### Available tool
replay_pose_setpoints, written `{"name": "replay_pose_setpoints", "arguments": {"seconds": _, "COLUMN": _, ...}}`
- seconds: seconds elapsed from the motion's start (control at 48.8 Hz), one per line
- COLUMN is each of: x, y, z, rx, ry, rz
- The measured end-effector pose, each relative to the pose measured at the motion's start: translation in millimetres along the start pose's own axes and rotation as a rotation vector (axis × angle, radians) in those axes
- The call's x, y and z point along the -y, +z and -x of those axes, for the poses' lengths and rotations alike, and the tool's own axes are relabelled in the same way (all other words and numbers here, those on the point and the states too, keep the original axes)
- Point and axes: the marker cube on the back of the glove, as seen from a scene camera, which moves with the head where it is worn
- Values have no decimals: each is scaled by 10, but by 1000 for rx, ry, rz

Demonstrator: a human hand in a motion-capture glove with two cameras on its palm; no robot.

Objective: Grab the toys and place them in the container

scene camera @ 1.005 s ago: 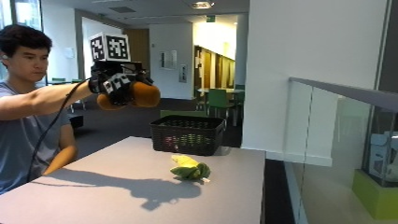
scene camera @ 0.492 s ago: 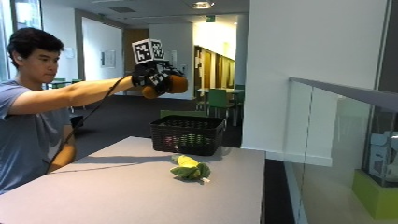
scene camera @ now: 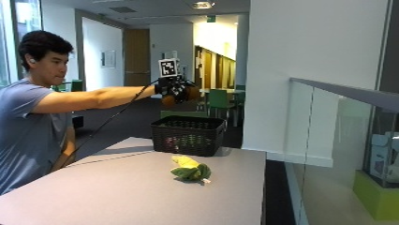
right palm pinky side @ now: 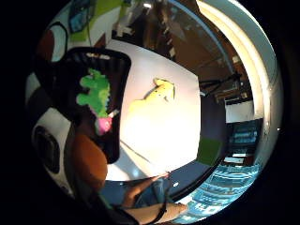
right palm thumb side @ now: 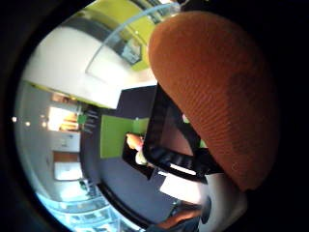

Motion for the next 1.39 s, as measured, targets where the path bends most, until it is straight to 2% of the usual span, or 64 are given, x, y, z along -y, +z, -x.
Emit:
{"name": "replay_pose_setpoints", "arguments": {"seconds": 0.082, "x": -26, "y": 83, "z": 39, "rx": 35, "ry": -57, "rz": 42}}
{"name": "replay_pose_setpoints", "arguments": {"seconds": 0.226, "x": -29, "y": 100, "z": 69, "rx": 144, "ry": -52, "rz": 70}}
{"name": "replay_pose_setpoints", "arguments": {"seconds": 0.328, "x": -43, "y": 47, "z": 17, "rx": 100, "ry": -67, "rz": 56}}
{"name": "replay_pose_setpoints", "arguments": {"seconds": 0.41, "x": -142, "y": -31, "z": 328, "rx": 19, "ry": -73, "rz": 17}}
{"name": "replay_pose_setpoints", "arguments": {"seconds": 0.492, "x": -219, "y": -151, "z": 279, "rx": -24, "ry": -128, "rz": -14}}
{"name": "replay_pose_setpoints", "arguments": {"seconds": 0.595, "x": -256, "y": -275, "z": -151, "rx": -60, "ry": -94, "rz": -33}}
{"name": "replay_pose_setpoints", "arguments": {"seconds": 0.697, "x": -224, "y": -308, "z": -647, "rx": -106, "ry": 56, "rz": -41}}
{"name": "replay_pose_setpoints", "arguments": {"seconds": 0.861, "x": -181, "y": -287, "z": -1383, "rx": -150, "ry": 126, "rz": -35}}
{"name": "replay_pose_setpoints", "arguments": {"seconds": 0.984, "x": -96, "y": -192, "z": -1667, "rx": -130, "ry": 159, "rz": -11}}
{"name": "replay_pose_setpoints", "arguments": {"seconds": 1.271, "x": 349, "y": 565, "z": -2387, "rx": -132, "ry": 170, "rz": 58}}
{"name": "replay_pose_setpoints", "arguments": {"seconds": 1.394, "x": 401, "y": 889, "z": -2528, "rx": -151, "ry": -15, "rz": 84}}
